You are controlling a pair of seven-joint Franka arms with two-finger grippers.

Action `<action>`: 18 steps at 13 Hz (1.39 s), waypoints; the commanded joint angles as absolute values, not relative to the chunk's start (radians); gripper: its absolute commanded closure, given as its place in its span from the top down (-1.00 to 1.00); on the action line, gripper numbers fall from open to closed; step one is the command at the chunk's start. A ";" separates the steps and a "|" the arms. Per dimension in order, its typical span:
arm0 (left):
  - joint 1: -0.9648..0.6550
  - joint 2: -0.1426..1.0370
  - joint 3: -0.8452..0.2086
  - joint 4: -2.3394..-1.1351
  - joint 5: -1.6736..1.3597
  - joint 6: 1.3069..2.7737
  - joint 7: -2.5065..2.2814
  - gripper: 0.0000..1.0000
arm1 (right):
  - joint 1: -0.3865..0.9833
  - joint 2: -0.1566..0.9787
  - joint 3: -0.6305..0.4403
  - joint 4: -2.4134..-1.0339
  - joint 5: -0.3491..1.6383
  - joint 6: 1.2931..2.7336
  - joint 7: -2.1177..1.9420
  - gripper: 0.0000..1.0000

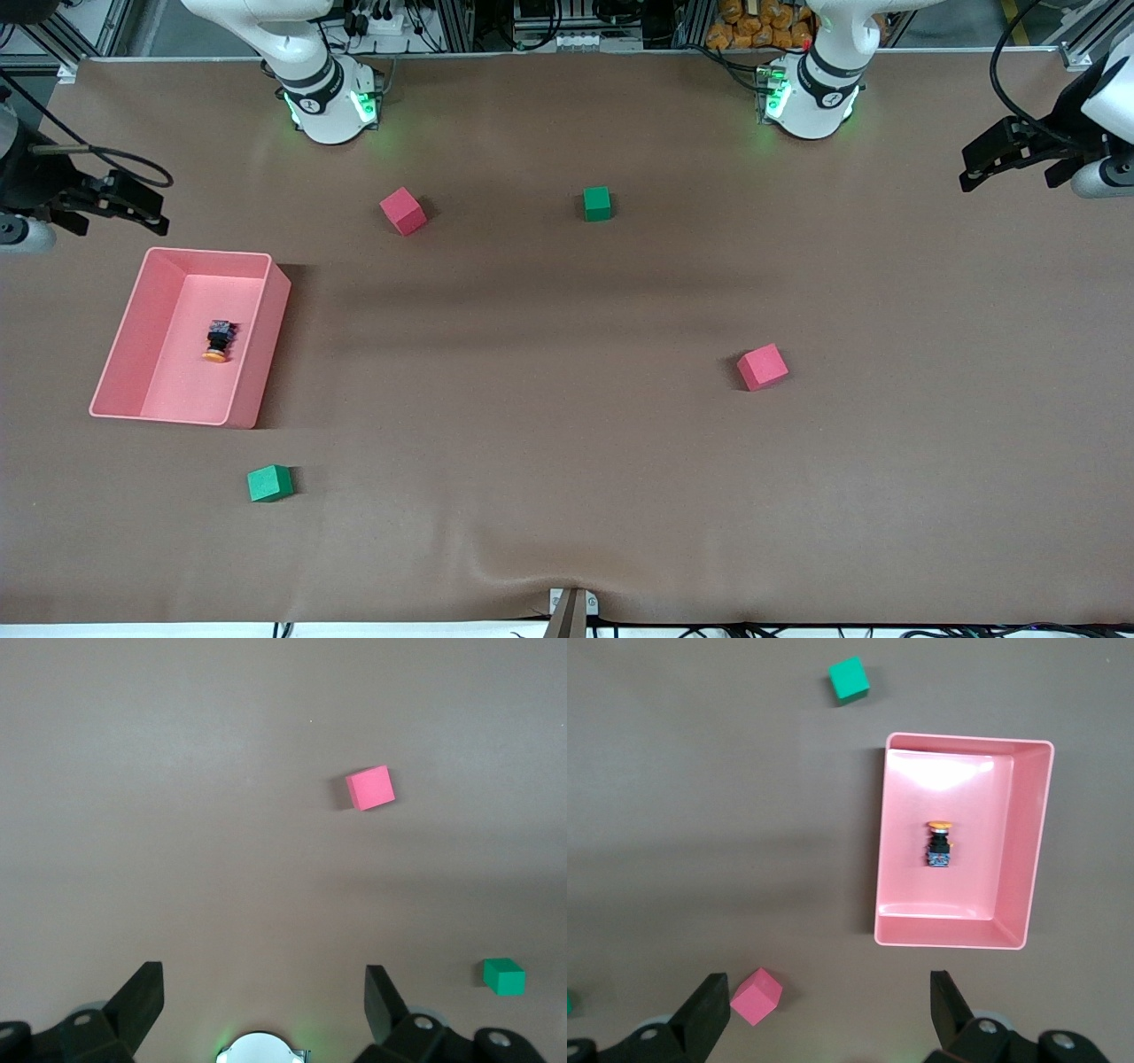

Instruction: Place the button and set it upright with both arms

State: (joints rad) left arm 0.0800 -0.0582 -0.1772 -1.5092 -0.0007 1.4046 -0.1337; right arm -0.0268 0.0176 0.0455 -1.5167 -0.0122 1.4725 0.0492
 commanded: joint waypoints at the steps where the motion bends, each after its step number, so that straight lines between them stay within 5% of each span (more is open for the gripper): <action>1: 0.081 -0.058 -0.181 -1.497 0.009 1.387 -0.112 1.00 | -0.089 0.066 0.058 -1.491 -0.040 1.468 0.038 1.00; 9: 0.083 -0.063 -0.187 -1.496 0.009 1.385 -0.118 1.00 | -0.181 0.215 0.003 -1.538 -0.041 1.583 -0.032 1.00; 18: 0.084 -0.058 -0.179 -1.496 0.009 1.388 -0.109 1.00 | -0.247 0.294 0.002 -1.908 -0.041 2.090 -0.199 1.00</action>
State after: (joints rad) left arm 0.0799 -0.0581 -0.1775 -1.5038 -0.0007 1.4003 -0.1288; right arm -0.2273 0.2837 -0.0070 -1.8551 -0.0221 2.0186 -0.1629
